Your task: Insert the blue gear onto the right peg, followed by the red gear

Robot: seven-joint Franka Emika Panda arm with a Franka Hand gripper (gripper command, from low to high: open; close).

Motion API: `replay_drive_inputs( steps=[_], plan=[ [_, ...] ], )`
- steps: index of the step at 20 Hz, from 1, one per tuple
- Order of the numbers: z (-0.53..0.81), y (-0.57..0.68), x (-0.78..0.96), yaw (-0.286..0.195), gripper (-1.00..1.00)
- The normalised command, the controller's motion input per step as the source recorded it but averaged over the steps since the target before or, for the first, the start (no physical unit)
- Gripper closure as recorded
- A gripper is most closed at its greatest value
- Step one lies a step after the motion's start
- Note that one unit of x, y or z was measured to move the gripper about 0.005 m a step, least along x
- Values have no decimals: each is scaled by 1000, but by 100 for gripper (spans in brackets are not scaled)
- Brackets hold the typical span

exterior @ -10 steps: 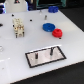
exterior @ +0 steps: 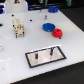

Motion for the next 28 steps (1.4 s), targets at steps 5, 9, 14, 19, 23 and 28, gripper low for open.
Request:
replay_drive_inputs(
  steps=[5,9,14,19,23,28],
  plan=[
    [-455,382,-501,0,-100],
    [-529,206,-480,0,-100],
    [-638,124,-439,0,-100],
    [-669,55,-395,0,-100],
    [-618,1,-296,0,-100],
    [-479,-13,-187,0,-100]
  ],
)
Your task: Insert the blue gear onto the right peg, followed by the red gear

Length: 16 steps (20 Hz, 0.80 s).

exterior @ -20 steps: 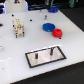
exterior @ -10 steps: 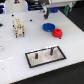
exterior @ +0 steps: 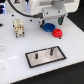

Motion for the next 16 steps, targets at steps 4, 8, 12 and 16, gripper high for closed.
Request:
replay_drive_inputs(
  steps=[4,8,12,16],
  plan=[
    [-288,-16,-174,0,100],
    [0,3,8,0,100],
    [0,-5,-41,0,100],
    [-3,8,-13,0,100]
  ],
)
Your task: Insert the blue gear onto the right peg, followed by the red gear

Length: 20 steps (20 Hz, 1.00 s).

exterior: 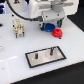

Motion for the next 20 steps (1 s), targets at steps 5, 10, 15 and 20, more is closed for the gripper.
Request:
replay_drive_inputs(
  steps=[5,10,15,20],
  plan=[
    [49,7,19,0,100],
    [340,10,168,0,100],
    [596,-79,467,0,100],
    [568,-149,714,0,100]
  ],
)
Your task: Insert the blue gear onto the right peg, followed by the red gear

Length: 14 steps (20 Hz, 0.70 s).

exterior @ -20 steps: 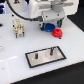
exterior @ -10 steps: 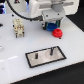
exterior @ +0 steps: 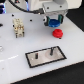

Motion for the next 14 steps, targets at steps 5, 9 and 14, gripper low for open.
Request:
replay_drive_inputs(
  steps=[5,9,14],
  plan=[
    [546,-139,792,0,100],
    [492,-145,832,0,100],
    [434,-155,852,0,100]
  ],
)
